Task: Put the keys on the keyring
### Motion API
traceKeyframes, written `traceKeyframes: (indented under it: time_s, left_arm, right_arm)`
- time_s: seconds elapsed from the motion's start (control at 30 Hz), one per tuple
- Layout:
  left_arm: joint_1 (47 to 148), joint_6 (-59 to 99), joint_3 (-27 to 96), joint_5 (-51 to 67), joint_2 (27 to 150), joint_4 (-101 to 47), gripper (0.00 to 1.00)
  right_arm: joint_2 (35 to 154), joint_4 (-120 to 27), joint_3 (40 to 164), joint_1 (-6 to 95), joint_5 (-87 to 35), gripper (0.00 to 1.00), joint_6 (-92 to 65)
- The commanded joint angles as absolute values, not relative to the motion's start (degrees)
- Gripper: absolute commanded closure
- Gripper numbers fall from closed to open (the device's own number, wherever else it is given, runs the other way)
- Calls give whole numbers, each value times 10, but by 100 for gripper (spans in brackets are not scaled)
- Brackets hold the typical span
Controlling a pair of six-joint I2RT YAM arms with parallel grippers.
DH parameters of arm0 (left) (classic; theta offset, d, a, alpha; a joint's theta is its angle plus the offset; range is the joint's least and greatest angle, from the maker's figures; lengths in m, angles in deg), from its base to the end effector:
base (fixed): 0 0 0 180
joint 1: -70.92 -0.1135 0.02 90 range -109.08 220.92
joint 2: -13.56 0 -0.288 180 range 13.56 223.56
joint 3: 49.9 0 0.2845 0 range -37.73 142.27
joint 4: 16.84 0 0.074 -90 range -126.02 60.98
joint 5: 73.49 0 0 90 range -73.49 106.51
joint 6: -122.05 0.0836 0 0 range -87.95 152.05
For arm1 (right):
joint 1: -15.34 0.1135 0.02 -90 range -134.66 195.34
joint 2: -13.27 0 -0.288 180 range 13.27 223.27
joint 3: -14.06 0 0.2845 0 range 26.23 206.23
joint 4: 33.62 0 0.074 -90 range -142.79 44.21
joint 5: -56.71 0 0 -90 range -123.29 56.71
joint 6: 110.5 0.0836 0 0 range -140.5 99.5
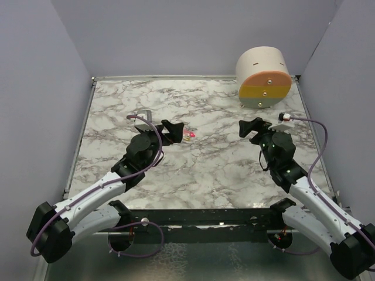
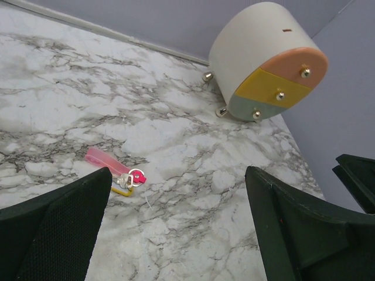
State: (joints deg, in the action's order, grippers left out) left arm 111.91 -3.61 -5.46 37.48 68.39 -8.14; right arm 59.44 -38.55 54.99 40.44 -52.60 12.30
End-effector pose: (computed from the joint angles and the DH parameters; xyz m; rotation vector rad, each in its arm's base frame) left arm 0.2355 -0.1650 0.2931 -0.2159 1.6351 -0.7417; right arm 0.2421 0.0829 0.2683 0.3643 1.7211 0.4460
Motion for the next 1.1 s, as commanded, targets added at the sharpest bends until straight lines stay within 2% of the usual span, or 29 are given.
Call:
traceKeyframes:
  time_s: [0.0, 0.3, 0.43, 0.63, 1.07]
  left_arm:
    - [1120, -17, -65, 388, 651, -56, 1]
    - [1121, 4, -92, 465, 546, -110, 1]
    - [1120, 8, -76, 502, 527, -169, 1]
    - [1120, 17, -85, 523, 494, -181, 1]
    - [1121, 22, -86, 535, 493, -184, 1]
  right_arm:
    - [589, -395, 566, 404, -527, 5, 72]
    - [607, -392, 570, 404, -532, 4, 53]
    - [619, -387, 571, 404, -519, 4, 57]
    - [620, -377, 565, 404, -519, 4, 61]
    - [668, -358, 572, 404, -494, 4, 53]
